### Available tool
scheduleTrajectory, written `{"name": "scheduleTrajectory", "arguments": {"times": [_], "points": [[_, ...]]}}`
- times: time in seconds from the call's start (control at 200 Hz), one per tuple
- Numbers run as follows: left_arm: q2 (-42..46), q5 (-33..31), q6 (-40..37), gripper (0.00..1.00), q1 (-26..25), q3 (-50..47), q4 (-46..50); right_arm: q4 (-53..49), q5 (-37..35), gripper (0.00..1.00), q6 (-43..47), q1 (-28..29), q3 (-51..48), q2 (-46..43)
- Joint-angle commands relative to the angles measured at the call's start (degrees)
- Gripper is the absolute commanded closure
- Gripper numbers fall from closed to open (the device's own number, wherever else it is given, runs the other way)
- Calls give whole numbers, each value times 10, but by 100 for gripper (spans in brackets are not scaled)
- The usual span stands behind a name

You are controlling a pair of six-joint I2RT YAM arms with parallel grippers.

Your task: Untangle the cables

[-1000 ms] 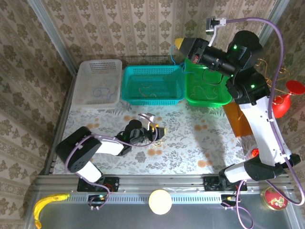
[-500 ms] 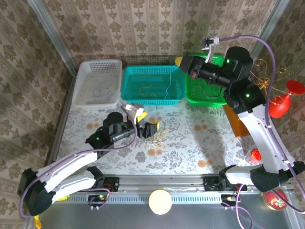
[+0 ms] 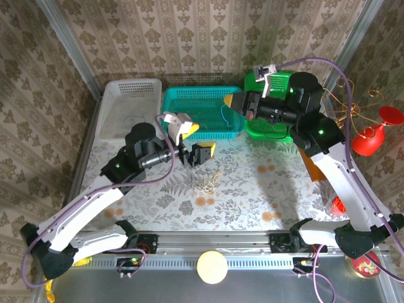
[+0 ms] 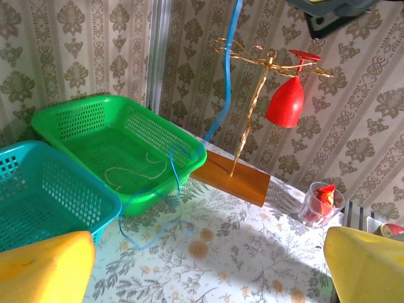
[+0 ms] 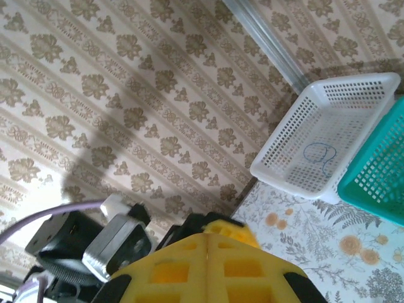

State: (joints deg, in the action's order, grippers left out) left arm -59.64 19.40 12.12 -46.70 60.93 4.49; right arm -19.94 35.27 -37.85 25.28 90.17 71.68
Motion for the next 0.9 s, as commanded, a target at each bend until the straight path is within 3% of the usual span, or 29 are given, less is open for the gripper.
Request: {"name": "scheduleTrajectory", "arguments": {"times": [0.0, 0.265, 0.405, 0.625, 0.785, 0.895], "points": [[-33, 29, -19, 7, 6, 35, -11, -10, 23, 100, 18, 10, -14, -17], [-76, 35, 7, 13, 22, 62, -70, 9, 18, 100, 13, 44, -43, -12], [-82, 50, 21, 22, 27, 56, -90, 14, 17, 100, 13, 63, -46, -4], [-90, 69, 38, 59, 29, 47, -128, 25, 11, 100, 9, 75, -56, 1], [-103, 91, 55, 79, 28, 52, -161, 32, 7, 100, 5, 77, -63, 1], [-114, 92, 65, 100, 29, 65, -165, 34, 2, 100, 7, 76, -63, 0]]}}
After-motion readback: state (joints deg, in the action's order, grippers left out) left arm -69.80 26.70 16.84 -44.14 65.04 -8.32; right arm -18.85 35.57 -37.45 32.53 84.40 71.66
